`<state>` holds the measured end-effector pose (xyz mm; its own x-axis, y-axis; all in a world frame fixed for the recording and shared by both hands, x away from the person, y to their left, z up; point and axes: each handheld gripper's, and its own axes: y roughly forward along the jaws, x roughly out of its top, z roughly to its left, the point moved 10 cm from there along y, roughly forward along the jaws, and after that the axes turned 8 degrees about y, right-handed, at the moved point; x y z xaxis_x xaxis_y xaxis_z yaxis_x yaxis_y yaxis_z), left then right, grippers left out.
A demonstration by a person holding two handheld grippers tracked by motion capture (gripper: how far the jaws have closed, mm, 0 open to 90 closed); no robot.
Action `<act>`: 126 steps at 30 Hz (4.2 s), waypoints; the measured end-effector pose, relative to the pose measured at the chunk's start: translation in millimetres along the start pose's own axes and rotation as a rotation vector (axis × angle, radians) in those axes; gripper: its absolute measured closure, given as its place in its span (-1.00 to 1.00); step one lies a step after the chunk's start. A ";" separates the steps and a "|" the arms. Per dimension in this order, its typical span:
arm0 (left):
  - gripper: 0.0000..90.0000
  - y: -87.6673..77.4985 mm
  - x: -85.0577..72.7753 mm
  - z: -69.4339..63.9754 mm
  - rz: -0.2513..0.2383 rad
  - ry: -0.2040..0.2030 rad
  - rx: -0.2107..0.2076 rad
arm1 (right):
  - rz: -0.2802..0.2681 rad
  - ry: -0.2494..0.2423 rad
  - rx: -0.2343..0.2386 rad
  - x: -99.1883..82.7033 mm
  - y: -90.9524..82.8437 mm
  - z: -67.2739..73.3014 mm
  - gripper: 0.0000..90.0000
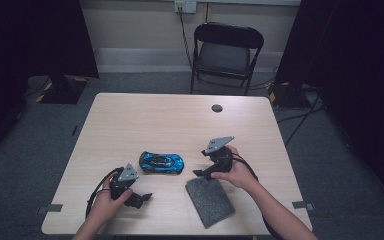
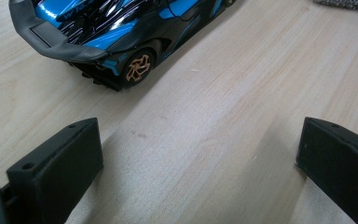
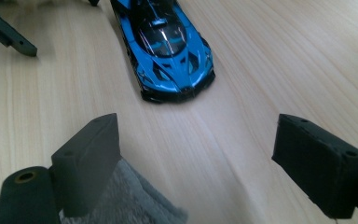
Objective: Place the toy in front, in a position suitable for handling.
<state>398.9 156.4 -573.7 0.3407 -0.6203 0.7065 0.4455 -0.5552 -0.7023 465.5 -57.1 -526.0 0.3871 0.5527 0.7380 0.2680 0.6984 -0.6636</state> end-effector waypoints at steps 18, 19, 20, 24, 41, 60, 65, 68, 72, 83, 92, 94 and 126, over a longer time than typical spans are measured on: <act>-1.00 0.0 0.0 -0.1 0.000 -0.001 0.000 | 0.017 -0.041 0.050 18.7 31.5 17.1 -0.70; -1.00 0.0 0.0 -0.1 0.000 -0.001 0.000 | 0.017 -0.041 0.050 18.7 31.5 17.1 -0.70; -1.00 0.0 0.0 -0.3 0.000 -0.003 -0.001 | 0.013 -0.042 0.053 20.3 32.9 17.8 -0.70; -1.00 0.0 0.0 -0.1 0.000 -0.001 0.000 | 0.022 -0.056 0.062 26.0 40.1 22.3 -0.69; -1.00 0.2 0.2 -0.2 -0.001 0.002 -0.006 | 0.008 -0.053 0.105 46.2 74.2 24.1 -0.70; -1.00 0.4 0.3 0.0 -0.001 0.004 -0.009 | 0.038 -0.070 0.119 50.8 97.8 25.6 -0.70; -1.00 0.6 0.4 0.2 -0.002 0.004 -0.007 | 0.045 -0.075 0.119 51.4 101.2 26.5 -0.70; -1.00 0.5 0.4 0.2 -0.002 0.004 -0.007 | 0.047 -0.074 0.128 51.5 103.9 28.5 -0.70; -1.00 0.5 0.4 0.2 -0.002 0.004 -0.006 | 0.067 -0.090 0.119 47.4 110.5 29.3 -0.70; -1.00 0.6 0.4 0.1 -0.002 0.004 -0.007 | 0.072 -0.079 0.127 49.0 123.3 33.1 -0.70; -1.00 0.5 0.3 0.2 -0.002 0.004 -0.007 | 0.063 -0.079 0.123 48.7 124.6 31.6 -0.62; -1.00 0.6 0.4 0.1 -0.003 0.004 -0.007 | 0.078 -0.118 0.104 48.0 125.0 31.6 -0.60; -1.00 0.6 0.4 0.1 -0.002 0.004 -0.007 | 0.089 -0.101 0.093 51.1 114.4 31.7 -0.46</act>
<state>399.4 155.9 -573.7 0.3363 -0.6211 0.7079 0.4406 -0.5606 -0.7012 488.0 65.5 -560.3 0.3136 0.6536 0.6888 0.1521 0.6814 -0.7159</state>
